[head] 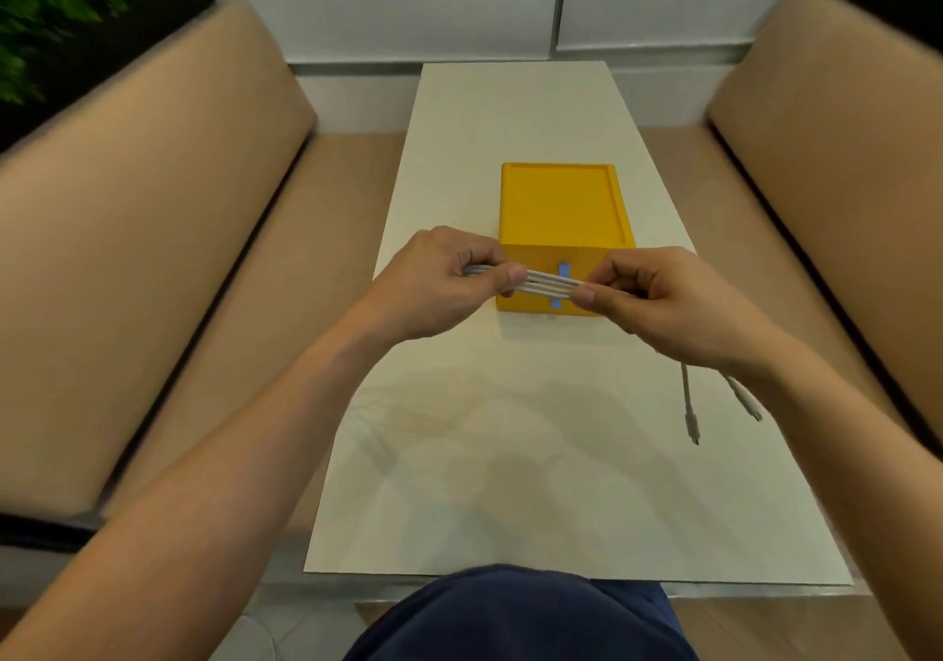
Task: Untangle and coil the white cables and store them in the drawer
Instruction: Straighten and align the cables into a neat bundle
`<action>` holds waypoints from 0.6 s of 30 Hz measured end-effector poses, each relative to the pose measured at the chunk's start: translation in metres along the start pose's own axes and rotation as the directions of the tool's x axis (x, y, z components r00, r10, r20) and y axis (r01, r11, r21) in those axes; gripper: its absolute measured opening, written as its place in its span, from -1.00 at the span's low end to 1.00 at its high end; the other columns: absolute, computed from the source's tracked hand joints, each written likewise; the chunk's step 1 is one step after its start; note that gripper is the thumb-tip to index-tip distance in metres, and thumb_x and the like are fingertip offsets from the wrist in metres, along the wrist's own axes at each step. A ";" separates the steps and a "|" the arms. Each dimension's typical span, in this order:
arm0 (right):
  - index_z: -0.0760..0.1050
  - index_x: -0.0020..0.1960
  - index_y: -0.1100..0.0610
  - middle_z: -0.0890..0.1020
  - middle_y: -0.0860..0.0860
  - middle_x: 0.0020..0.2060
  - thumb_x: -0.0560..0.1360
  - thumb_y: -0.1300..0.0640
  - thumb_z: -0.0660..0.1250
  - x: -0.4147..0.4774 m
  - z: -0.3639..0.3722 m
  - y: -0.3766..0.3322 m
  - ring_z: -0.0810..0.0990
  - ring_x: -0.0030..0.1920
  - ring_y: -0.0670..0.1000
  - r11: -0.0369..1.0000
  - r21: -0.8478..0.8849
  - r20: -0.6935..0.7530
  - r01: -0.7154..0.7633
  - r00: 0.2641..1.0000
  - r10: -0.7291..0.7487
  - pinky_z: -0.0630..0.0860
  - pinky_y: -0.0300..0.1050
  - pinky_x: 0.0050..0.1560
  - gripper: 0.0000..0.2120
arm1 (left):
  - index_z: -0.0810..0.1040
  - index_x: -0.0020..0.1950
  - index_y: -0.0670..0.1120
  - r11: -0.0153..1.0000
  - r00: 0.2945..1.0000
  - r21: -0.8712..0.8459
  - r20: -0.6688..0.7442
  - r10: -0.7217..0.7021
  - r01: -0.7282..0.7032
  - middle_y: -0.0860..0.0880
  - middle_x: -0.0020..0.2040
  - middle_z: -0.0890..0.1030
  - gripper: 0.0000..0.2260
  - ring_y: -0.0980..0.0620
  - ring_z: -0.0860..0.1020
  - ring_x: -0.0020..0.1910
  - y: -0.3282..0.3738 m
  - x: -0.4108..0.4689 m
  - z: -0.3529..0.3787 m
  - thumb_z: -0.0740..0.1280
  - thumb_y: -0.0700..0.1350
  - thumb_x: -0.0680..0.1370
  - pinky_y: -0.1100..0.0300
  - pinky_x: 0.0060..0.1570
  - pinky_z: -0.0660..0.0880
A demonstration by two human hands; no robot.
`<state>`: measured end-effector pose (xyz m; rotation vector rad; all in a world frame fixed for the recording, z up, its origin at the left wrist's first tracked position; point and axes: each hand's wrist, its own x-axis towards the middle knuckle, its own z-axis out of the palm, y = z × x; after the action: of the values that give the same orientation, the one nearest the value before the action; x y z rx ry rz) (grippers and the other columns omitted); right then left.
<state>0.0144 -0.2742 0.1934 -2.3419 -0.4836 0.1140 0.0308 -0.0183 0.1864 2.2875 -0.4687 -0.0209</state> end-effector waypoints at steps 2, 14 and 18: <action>0.59 -0.21 -0.01 0.54 0.02 -0.45 0.55 -0.19 0.38 0.005 0.001 0.004 0.38 -0.47 -0.09 0.998 -0.063 -0.019 -0.028 0.999 0.027 0.31 -0.11 -0.41 -0.71 | 0.69 -0.16 0.02 1.000 1.000 -0.027 0.023 0.010 -0.010 0.17 -0.49 0.41 -0.78 0.14 0.33 -0.46 -0.001 -0.003 0.000 0.38 0.03 0.64 0.28 -0.42 0.21; 0.64 -0.25 0.01 0.41 -0.06 -0.53 0.53 -0.20 0.36 0.013 -0.012 -0.003 0.30 -0.50 -0.09 1.000 0.022 0.043 0.019 0.999 -0.020 0.22 -0.24 -0.44 -0.66 | 0.68 -0.17 -0.09 0.990 0.992 -0.100 0.068 0.107 -0.100 0.13 -0.49 0.37 -0.76 0.14 0.30 -0.48 0.000 -0.002 -0.015 0.38 -0.04 0.64 0.35 -0.42 0.18; 0.61 -0.28 0.05 0.40 -0.08 -0.51 0.56 -0.14 0.37 0.009 -0.014 -0.014 0.32 -0.48 -0.08 0.995 0.011 0.068 0.098 0.993 -0.099 0.21 -0.26 -0.45 -0.66 | 0.68 -0.20 -0.01 0.993 0.994 -0.113 0.099 0.038 -0.027 0.12 -0.48 0.35 -0.72 0.13 0.28 -0.46 -0.016 0.000 -0.014 0.35 0.05 0.65 0.29 -0.40 0.20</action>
<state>0.0213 -0.2709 0.2136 -2.3083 -0.6308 0.1498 0.0379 0.0013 0.1849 2.1756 -0.5437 -0.1438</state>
